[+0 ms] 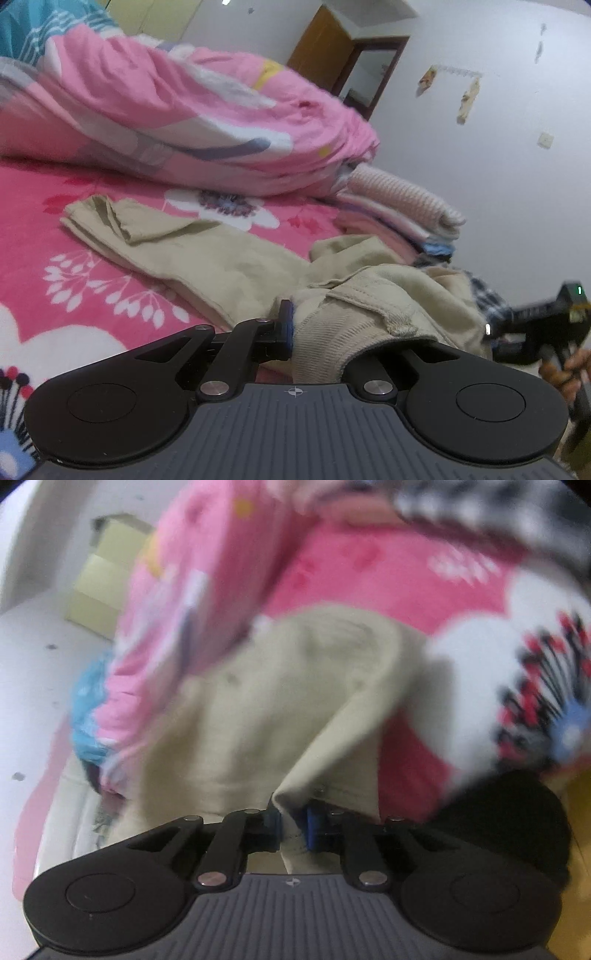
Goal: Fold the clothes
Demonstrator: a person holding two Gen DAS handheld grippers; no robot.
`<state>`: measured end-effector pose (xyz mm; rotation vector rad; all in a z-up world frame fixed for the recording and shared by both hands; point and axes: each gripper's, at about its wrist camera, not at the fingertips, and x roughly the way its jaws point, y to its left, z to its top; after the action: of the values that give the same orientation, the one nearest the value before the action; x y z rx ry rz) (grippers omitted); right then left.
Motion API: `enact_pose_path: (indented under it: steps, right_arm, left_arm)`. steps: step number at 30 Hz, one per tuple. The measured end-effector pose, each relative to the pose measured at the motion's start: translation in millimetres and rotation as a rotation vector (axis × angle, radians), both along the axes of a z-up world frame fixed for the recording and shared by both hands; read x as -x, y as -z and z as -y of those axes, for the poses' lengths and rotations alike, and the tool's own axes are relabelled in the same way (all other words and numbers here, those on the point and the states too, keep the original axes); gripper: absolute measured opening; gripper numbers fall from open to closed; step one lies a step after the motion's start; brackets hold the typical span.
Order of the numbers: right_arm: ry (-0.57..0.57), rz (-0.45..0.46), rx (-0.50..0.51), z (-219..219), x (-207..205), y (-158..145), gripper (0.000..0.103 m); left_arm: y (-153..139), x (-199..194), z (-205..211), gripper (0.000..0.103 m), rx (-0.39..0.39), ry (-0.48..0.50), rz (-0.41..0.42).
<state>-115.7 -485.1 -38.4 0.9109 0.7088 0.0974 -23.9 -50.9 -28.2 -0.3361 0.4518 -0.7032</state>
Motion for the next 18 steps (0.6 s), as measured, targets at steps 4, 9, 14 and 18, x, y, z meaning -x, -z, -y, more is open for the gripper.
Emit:
enact_pose_path:
  steps: [4, 9, 14, 18]
  right_arm:
    - [-0.05, 0.151, 0.046, -20, -12, -54, 0.011]
    - [-0.195, 0.308, 0.122, -63, -54, -120, 0.01]
    - [-0.383, 0.396, 0.164, -126, -123, -159, 0.009]
    - [-0.539, 0.426, 0.187, -197, -195, -170, 0.009]
  left_arm:
    - [-11, 17, -23, 0.001, 0.083, -0.014, 0.065]
    - [-17, 21, -66, 0.001, 0.217, -0.124, 0.037]
    - [-12, 21, -115, 0.001, 0.306, -0.283, 0.004]
    - [-15, 11, -157, 0.001, 0.361, -0.416, 0.011]
